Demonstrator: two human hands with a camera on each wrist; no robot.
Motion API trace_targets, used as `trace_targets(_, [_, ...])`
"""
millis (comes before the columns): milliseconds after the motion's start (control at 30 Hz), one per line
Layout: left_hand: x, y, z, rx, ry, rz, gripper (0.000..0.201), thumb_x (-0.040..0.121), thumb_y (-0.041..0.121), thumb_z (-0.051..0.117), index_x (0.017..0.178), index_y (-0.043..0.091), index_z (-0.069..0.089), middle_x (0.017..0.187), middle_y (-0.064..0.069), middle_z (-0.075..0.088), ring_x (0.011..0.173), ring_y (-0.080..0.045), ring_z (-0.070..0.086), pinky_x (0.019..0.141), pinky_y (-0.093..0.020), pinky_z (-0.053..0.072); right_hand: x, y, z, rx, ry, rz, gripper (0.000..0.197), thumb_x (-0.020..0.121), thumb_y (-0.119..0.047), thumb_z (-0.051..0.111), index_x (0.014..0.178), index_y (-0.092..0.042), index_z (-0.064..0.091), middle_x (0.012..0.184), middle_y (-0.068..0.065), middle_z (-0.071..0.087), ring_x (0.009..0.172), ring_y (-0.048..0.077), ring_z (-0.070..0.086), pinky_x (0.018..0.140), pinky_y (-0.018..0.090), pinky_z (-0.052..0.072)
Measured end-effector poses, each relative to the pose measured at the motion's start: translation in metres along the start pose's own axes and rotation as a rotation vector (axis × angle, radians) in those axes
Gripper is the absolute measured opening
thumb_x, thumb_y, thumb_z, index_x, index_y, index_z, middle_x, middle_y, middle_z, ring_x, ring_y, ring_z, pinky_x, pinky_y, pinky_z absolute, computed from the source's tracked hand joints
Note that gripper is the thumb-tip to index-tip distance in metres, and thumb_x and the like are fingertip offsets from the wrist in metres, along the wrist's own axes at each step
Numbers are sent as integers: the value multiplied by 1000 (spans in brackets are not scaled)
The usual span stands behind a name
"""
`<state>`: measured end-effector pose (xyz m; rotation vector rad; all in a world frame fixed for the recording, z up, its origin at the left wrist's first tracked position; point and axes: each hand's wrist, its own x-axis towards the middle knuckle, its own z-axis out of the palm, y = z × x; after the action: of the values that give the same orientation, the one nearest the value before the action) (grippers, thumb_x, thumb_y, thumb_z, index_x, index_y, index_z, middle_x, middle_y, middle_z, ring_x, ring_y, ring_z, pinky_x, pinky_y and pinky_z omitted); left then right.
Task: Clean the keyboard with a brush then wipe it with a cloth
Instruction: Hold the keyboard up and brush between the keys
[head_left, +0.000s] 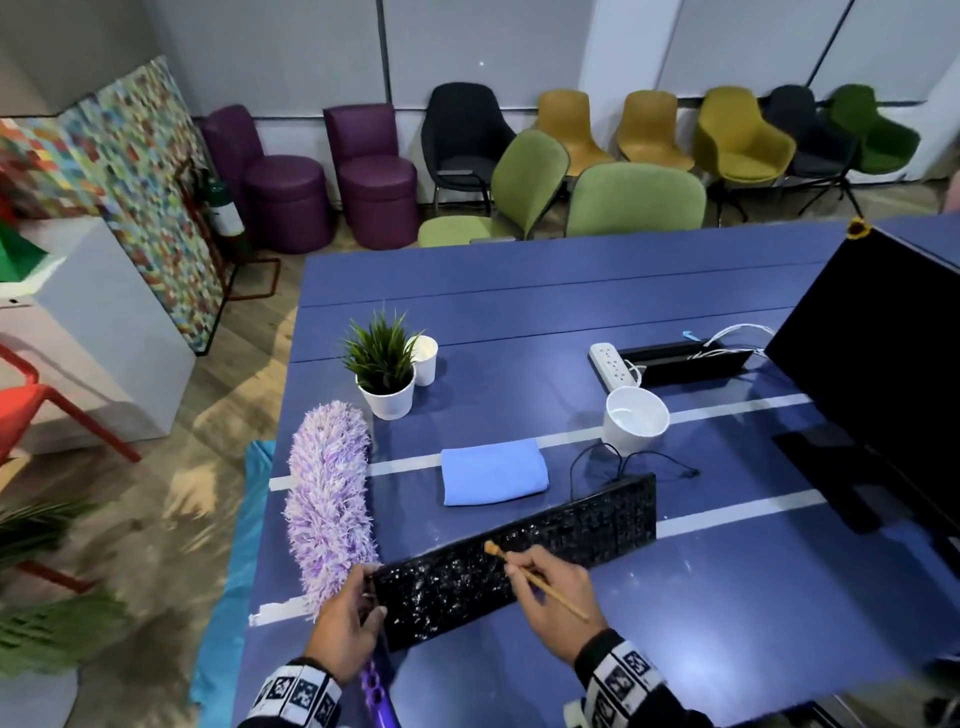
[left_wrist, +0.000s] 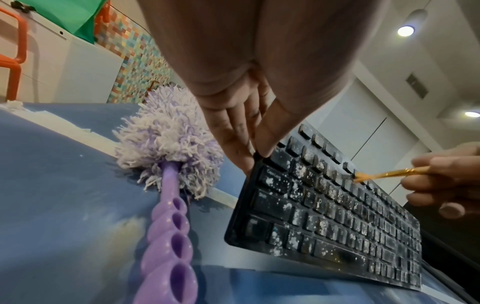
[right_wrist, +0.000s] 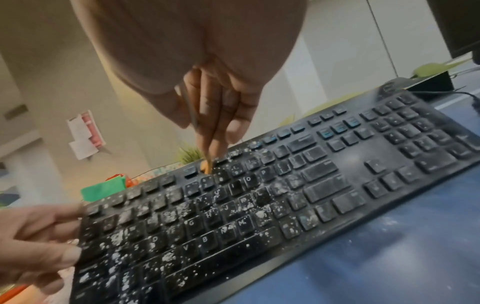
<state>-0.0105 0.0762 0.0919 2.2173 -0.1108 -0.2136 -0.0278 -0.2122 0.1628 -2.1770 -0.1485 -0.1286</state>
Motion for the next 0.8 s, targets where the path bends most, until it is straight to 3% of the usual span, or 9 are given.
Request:
trace_targets(100, [2,3,-3,-21,14,19,71,80,-7,62,107,55,39,95,37,65,81,9,66,75,-2,44,7,4,2,-22,92,129,12,88,-11,62,80,-19,62,61,-8,60,54,1,56,46,5,37])
trace_targets(200, [2,1,-1,-10,11,11,66,80,-5,62,110,48,40,97,35,66,84,8,66,77,-7,49,11,19,-9,-84,279,230,13,85,-7,63,78,-18,62,58,-3,63,57,-1,59,45,2,36])
trace_targets(267, [3,-2,-1,-11,12,3,58,80,-4,63,112,40,43,98,33,67,85,7,67,80,-14,51,11,16,-8,-78,186,176,12,86,-10,63,80,-20,62,62,-5,65,59,4,61,49,5,41])
trace_targets(367, [4,-4,0,3,-3,10,49,80,-6,63,110,29,48,98,35,66,84,7,67,78,-8,50,11,9,-5,-35,41,102,11,87,-11,62,83,-22,63,64,-6,65,55,6,60,50,11,44])
trace_targets(467, [3,-3,-1,-23,-1,11,47,80,-8,62,111,25,49,98,34,66,83,7,67,76,-4,48,11,11,-8,-8,126,94,12,87,-13,63,81,-23,63,61,-8,64,54,7,58,50,13,44])
trace_targets(533, [4,-5,-1,-25,11,12,47,80,-7,61,112,26,49,98,31,67,84,5,68,78,-8,51,12,16,-11,-26,151,127,16,86,-10,63,78,-24,61,61,-7,64,54,7,59,49,12,44])
trace_targets(667, [7,-5,0,-44,16,20,51,80,-8,59,113,29,48,98,24,69,85,-1,69,81,-17,53,15,29,-24,-43,365,157,28,81,-2,66,74,-28,59,60,-9,65,57,2,62,50,6,42])
trace_targets(800, [10,-10,-1,-50,9,26,54,80,-9,59,114,31,47,98,20,70,86,-3,70,81,-16,53,12,13,-12,-36,105,98,15,87,-11,63,81,-25,63,64,-7,66,55,7,61,48,15,48])
